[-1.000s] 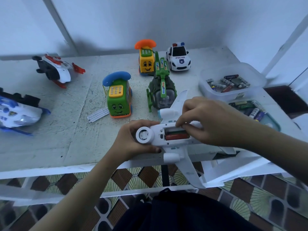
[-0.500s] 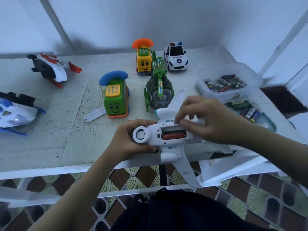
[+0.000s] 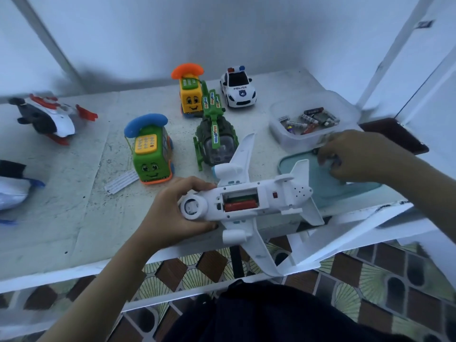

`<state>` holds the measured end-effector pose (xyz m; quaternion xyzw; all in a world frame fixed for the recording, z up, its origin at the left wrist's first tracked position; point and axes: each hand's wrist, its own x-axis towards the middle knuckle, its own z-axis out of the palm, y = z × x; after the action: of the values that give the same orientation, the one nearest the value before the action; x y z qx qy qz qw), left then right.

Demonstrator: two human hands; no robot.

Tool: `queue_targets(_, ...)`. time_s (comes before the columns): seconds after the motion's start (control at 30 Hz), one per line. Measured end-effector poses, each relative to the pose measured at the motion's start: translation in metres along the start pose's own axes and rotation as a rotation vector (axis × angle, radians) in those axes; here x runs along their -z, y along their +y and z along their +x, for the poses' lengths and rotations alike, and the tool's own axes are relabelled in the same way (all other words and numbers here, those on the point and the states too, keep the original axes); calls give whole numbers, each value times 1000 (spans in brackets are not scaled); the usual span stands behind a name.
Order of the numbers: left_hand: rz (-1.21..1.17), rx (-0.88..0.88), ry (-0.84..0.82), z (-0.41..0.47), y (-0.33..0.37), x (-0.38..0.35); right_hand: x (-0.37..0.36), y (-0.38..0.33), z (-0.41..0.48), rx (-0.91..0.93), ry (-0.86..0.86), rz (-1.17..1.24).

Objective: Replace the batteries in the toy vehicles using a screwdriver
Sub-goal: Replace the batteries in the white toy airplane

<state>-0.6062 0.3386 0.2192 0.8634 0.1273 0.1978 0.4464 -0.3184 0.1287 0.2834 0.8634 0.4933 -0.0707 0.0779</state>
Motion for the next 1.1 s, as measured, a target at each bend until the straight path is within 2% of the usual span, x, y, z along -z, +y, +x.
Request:
queue_targets(0.23,27,-31,-4,6,-1,1,-16,8,5,21,79,-35)
queue_targets(0.5,-83,-19,47,2,2,-8,-20,10,10,38,25,-49)
queue_targets(0.73,-119,-17,72,1,1,-10,-7,4,19,95,40,45)
queue_targets(0.8,-126,-22,76,2,1,-11,-1,-3,17,132,118,164)
queue_targets(0.97,-181,4,82,1,0,-12,27,-37,-4,283,562,420)
queue_targets(1.03,-203,21,84,2,0,-13,40,-52,-12,307,641,497)
queue_targets(1.1,-217,30,86,3,-1,-13,48,-70,-20,349,628,605)
